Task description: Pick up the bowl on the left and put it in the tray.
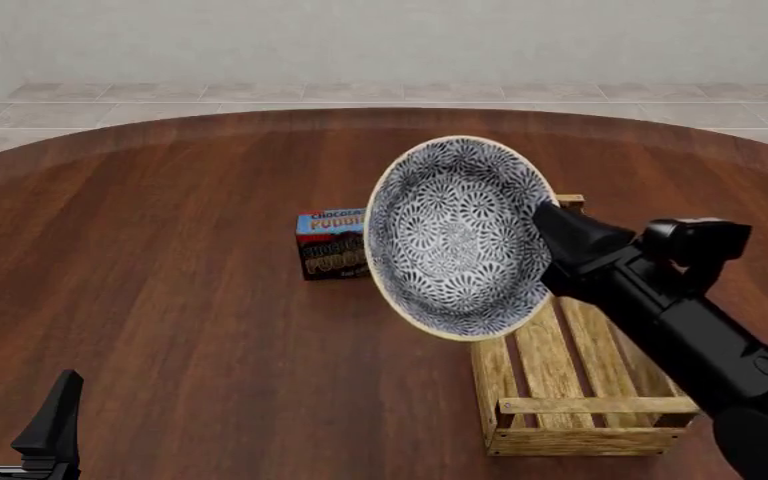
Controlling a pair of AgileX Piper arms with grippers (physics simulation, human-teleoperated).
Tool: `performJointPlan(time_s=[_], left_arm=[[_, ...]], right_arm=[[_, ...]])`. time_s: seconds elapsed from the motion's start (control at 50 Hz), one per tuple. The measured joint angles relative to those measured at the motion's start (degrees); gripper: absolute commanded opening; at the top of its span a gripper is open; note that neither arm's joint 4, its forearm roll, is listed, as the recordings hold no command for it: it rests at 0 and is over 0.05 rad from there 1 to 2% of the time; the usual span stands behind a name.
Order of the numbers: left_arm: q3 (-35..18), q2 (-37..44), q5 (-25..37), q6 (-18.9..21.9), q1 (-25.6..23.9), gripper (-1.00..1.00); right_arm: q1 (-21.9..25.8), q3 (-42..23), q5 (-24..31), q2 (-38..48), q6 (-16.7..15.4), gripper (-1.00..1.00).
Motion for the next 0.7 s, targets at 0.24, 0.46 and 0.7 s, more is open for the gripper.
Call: performJointPlan(time_s=[0.24, 0.46, 0.7], left_arm=[[0.0, 0.0, 0.0, 0.0, 0.0, 1.00], [0.0, 0.0, 0.0, 0.0, 0.0, 1.00], [0.0, 0.0, 0.0, 0.0, 0.0, 1.00]], right_arm=[[-3.4, 0.5, -1.2, 1.2, -0.4, -1.00], [-6.6, 0.7, -2.1, 2.9, 0.0, -1.00], [-9.7, 0.5, -2.6, 4.7, 0.7, -1.00]])
